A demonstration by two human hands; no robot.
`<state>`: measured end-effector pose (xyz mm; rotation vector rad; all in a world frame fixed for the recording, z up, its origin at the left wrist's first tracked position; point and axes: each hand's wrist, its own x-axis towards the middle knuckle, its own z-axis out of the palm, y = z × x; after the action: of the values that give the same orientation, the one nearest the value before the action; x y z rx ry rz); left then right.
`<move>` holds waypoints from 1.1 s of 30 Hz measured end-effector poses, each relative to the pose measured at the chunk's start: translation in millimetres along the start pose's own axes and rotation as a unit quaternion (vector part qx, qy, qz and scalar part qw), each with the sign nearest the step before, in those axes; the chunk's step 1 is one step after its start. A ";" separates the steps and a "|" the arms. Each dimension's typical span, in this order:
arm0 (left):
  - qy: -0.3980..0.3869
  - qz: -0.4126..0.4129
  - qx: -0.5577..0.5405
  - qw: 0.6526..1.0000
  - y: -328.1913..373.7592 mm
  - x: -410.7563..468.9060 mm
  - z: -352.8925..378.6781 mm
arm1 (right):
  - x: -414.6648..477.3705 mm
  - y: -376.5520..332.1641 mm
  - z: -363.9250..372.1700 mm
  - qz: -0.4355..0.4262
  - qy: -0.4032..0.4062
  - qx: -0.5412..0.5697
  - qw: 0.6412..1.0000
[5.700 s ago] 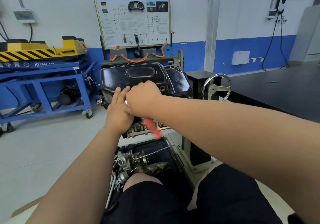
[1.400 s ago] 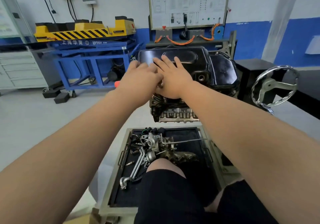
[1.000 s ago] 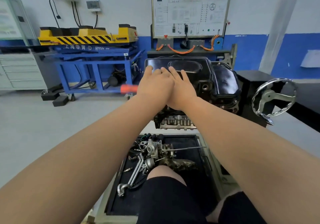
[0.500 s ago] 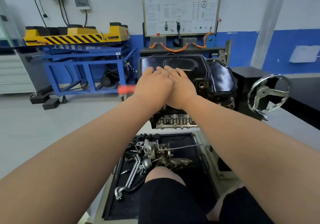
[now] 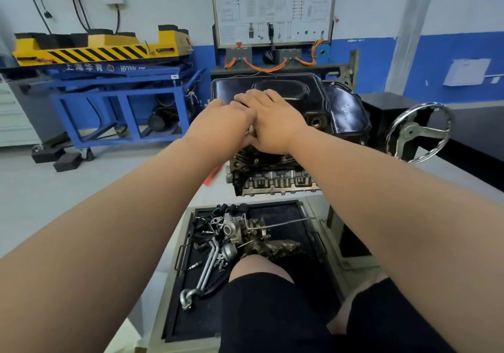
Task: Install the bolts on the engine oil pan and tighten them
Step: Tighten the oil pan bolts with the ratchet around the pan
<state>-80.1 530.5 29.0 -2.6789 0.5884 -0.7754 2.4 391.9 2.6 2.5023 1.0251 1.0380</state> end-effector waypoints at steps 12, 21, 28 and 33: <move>-0.018 -0.044 -0.046 0.998 20.7 -2.3 -13.6 | 2.0 -1.0 -1.3 0.056 -0.027 0.064 0.996; -0.033 -0.041 -0.035 0.998 21.1 1.6 -21.2 | -0.5 -1.7 -1.0 0.065 -0.024 0.082 0.994; -0.048 -0.050 -0.042 0.997 22.7 4.1 -22.2 | -1.3 -2.1 -1.2 0.072 -0.034 0.091 0.993; -0.060 -0.044 -0.017 0.997 27.8 5.7 -29.1 | -2.1 -1.9 2.0 0.066 -0.052 0.064 0.994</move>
<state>-100.4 498.9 44.6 -2.7752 0.4599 -0.6276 1.7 391.8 -0.8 2.7285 0.9351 0.8907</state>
